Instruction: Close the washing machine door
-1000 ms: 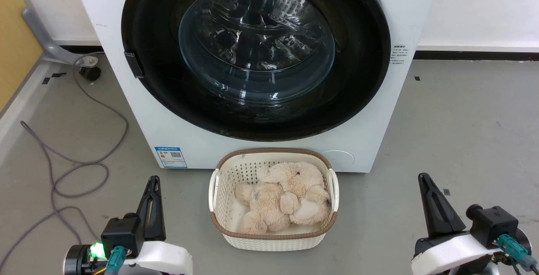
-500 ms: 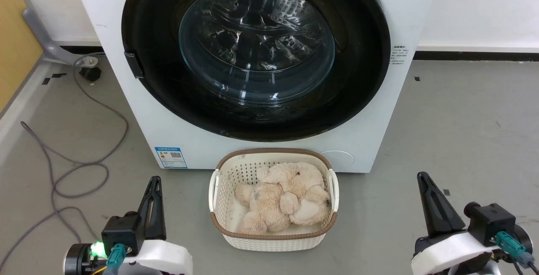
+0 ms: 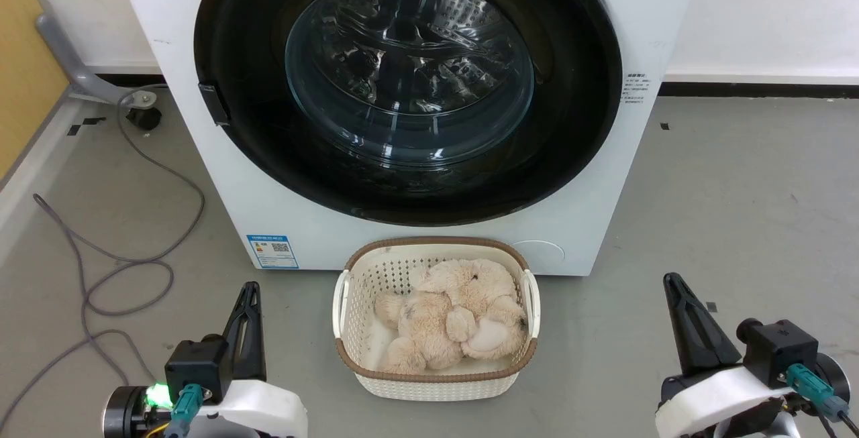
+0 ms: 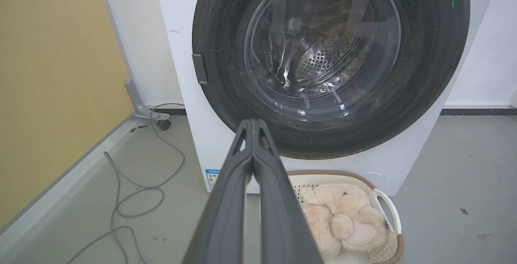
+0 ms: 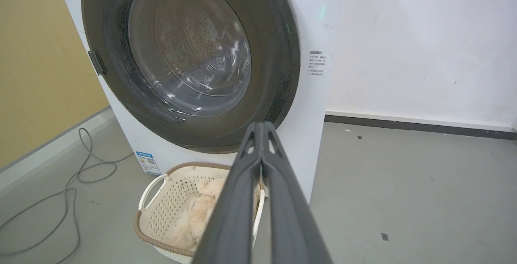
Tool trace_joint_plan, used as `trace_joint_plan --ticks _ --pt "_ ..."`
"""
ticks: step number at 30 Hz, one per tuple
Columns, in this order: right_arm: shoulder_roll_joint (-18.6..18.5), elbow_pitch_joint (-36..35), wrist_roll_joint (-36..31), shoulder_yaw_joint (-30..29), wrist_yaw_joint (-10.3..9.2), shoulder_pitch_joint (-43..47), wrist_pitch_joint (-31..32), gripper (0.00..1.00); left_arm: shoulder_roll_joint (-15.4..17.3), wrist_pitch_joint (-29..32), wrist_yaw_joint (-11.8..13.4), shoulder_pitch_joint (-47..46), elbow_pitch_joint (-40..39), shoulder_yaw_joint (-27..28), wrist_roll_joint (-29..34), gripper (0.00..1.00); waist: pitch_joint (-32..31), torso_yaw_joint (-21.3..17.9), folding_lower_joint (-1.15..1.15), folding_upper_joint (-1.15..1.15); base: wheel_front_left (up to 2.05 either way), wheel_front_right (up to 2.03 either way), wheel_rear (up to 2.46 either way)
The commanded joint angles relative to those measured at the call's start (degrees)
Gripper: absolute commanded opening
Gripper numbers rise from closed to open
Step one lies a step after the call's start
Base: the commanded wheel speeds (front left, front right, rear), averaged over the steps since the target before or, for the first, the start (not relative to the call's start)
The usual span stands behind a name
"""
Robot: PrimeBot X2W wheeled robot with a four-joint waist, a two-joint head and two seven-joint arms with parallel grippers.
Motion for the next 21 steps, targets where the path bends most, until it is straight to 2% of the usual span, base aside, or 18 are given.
trace_joint_plan --ticks 1,21 --pt "0.16 -0.55 -0.54 -0.03 -0.03 0.89 0.22 0.00 0.03 0.34 -0.25 -0.18 -0.33 0.19 0.40 0.00 -0.01 0.00 0.00 0.00 0.00 0.00 0.00" --pt "0.21 -2.02 -2.16 -0.04 -0.04 1.15 2.58 0.00 0.04 2.69 -1.19 -0.24 -0.88 0.41 0.84 0.00 -0.12 0.00 0.00 0.00 0.00 0.00 0.00"
